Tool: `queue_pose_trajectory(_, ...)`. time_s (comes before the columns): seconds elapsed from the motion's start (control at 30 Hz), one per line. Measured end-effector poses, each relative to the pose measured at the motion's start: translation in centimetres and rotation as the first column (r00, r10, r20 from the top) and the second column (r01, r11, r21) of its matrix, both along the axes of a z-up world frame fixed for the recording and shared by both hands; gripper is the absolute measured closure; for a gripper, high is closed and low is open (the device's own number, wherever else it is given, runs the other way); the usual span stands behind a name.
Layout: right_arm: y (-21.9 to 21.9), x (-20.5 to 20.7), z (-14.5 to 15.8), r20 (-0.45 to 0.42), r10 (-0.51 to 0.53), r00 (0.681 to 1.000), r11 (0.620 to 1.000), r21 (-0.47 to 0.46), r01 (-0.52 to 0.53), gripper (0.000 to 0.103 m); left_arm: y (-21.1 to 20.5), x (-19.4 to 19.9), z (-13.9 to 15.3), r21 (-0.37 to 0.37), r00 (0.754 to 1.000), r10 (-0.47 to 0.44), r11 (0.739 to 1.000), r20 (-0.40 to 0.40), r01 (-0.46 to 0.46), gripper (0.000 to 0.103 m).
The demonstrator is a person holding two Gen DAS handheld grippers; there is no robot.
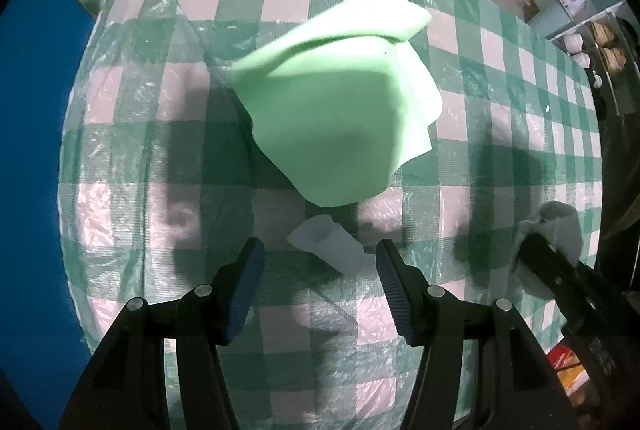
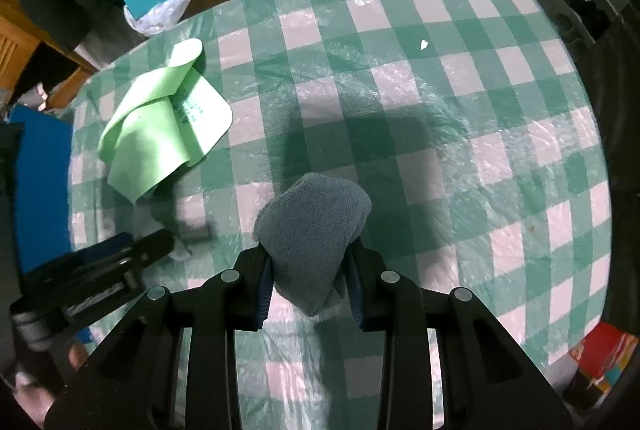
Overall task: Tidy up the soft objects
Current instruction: 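Carry the grey sock with the right gripper over the box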
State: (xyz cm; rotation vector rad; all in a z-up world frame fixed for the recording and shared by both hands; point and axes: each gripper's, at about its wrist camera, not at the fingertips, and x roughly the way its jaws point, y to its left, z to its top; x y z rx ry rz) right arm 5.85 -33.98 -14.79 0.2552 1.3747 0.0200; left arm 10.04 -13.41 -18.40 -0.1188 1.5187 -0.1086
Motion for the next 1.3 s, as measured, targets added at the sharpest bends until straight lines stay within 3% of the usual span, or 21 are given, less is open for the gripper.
queue_pose_trajectory(0.33, 0.1, 0.0, 0.9, 0.023, -0.004, 1.0, 0.999, 0.037, 0.003, 0.073, -2.1, -0.9, -0.4, 0.031, 0.998, -0.046, 0.998, 0.031, 0.045, 0.042)
queue_pose_trajectory(0.53, 0.3, 0.1, 1.1, 0.029, -0.001, 1.0, 0.999, 0.045, 0.0, 0.073, -4.4, -1.5, -0.2, 0.04, 0.995, -0.093, 0.995, 0.042, 0.091, 0.073)
queue_pose_trajectory(0.8, 0.7, 0.1, 1.4, 0.035, 0.011, 0.999, 0.999, 0.049, -0.013, 0.073, -4.5, -1.8, -0.1, 0.013, 0.993, -0.109, 0.994, 0.044, 0.108, 0.084)
queue_pose_trajectory(1.3, 2.7, -0.4, 3.3, 0.073, 0.075, 0.994, 0.996, 0.034, -0.078, 0.073, -2.8, -2.1, 3.0, 0.013, 0.985, -0.148, 0.989, 0.093, 0.147, 0.085)
